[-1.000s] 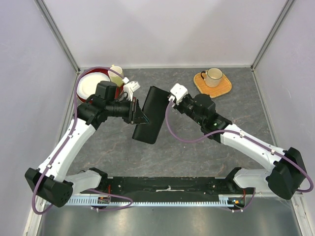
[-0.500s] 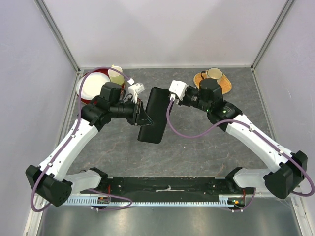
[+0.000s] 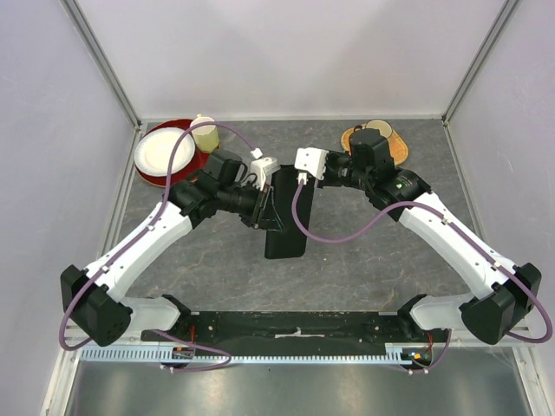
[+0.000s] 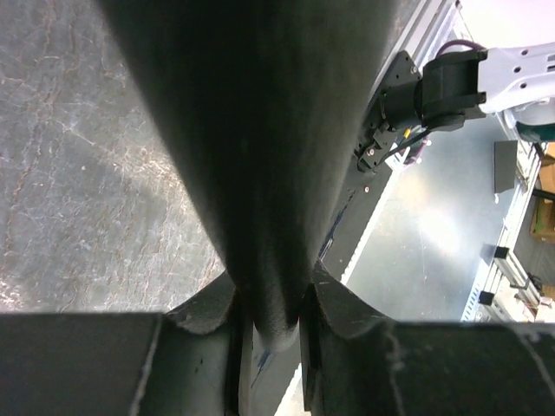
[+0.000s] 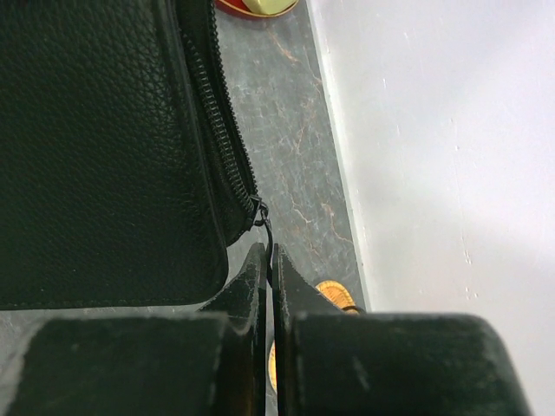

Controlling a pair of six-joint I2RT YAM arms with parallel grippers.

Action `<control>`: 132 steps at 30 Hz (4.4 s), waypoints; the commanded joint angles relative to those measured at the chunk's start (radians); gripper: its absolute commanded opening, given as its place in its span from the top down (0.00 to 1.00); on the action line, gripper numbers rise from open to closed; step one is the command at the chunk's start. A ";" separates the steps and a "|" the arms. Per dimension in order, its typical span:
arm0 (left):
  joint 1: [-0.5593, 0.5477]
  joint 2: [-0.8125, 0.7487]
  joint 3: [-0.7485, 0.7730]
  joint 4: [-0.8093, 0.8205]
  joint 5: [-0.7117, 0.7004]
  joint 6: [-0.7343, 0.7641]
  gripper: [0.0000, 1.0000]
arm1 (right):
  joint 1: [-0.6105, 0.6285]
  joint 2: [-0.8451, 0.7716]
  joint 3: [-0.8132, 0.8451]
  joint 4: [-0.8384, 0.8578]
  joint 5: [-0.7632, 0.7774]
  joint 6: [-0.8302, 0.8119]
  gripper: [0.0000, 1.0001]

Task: Sort the hair-cutting tools

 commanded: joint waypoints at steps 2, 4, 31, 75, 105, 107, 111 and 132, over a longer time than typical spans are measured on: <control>-0.075 0.059 -0.010 -0.094 0.026 0.000 0.98 | -0.017 -0.005 0.095 0.159 0.033 -0.095 1.00; -0.082 0.066 -0.007 -0.093 0.023 0.000 0.98 | -0.016 -0.002 0.103 0.145 0.056 -0.115 1.00; -0.101 -0.197 -0.273 0.626 -0.045 -0.202 0.74 | -0.013 -0.257 -0.152 0.462 -0.106 0.804 1.00; -0.102 -0.234 -0.136 -0.014 -0.137 -0.075 0.98 | 0.138 -0.275 -0.184 0.234 0.108 0.313 1.00; -0.115 -0.038 -0.154 -0.009 0.014 -0.004 0.98 | 0.142 -0.137 -0.140 0.400 -0.002 0.207 1.00; -0.115 -0.038 -0.153 -0.008 0.012 0.000 0.98 | 0.142 -0.143 -0.161 0.433 0.013 0.248 1.00; -0.116 -0.038 -0.145 -0.006 -0.060 -0.018 0.98 | 0.142 -0.174 -0.209 0.459 0.131 0.361 0.79; -0.075 0.267 0.059 0.290 -0.368 -0.388 0.92 | 0.142 -0.557 -0.394 -0.056 0.708 1.326 0.02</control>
